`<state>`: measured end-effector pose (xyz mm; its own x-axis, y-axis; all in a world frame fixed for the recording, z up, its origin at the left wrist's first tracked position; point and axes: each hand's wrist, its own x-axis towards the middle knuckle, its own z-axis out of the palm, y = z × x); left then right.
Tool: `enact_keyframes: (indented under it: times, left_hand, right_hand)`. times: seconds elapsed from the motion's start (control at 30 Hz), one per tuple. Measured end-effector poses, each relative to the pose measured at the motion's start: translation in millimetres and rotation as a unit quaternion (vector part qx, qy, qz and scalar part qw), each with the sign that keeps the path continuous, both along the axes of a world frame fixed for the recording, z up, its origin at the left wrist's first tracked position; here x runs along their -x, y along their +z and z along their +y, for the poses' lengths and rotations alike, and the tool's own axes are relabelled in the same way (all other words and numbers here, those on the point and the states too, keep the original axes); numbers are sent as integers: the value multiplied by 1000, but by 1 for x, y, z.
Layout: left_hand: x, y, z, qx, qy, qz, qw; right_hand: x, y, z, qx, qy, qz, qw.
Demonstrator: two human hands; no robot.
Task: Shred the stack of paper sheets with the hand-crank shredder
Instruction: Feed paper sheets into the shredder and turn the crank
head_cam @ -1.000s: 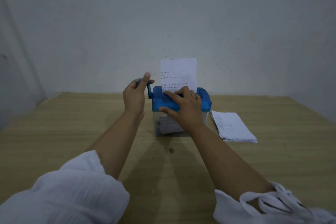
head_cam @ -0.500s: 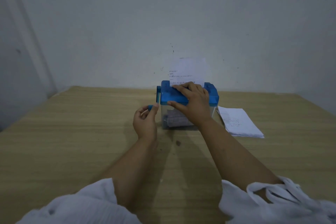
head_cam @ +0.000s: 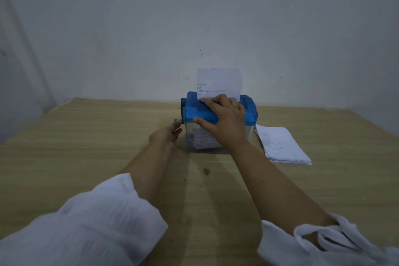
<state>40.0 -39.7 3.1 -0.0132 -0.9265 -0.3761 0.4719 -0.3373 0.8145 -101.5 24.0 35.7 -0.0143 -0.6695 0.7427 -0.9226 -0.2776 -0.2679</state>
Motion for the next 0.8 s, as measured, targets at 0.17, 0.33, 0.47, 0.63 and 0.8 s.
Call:
enact_keyframes:
  times: [0.17,0.33,0.47,0.63,0.8]
  left_hand:
    - [6,12,0,-25,-2,-24,999]
    - [10,74,5,-56,-73,-56,994]
    - [9,102,2,-82,-108,-97,986]
    - [27,90,3,-6,-102,-68,992]
    - [25,82,-1,23,-61,-52,997]
  right_hand:
    - [0,-3,-2,5,-10,6,1000]
    - [1,1,-1,-9,-4,10,1000]
    - [1,3,2,-36,3,8,999]
    - [1,1,-1,-27,2,2,1000]
    - [1,1,-2,-9,1,-2,1000]
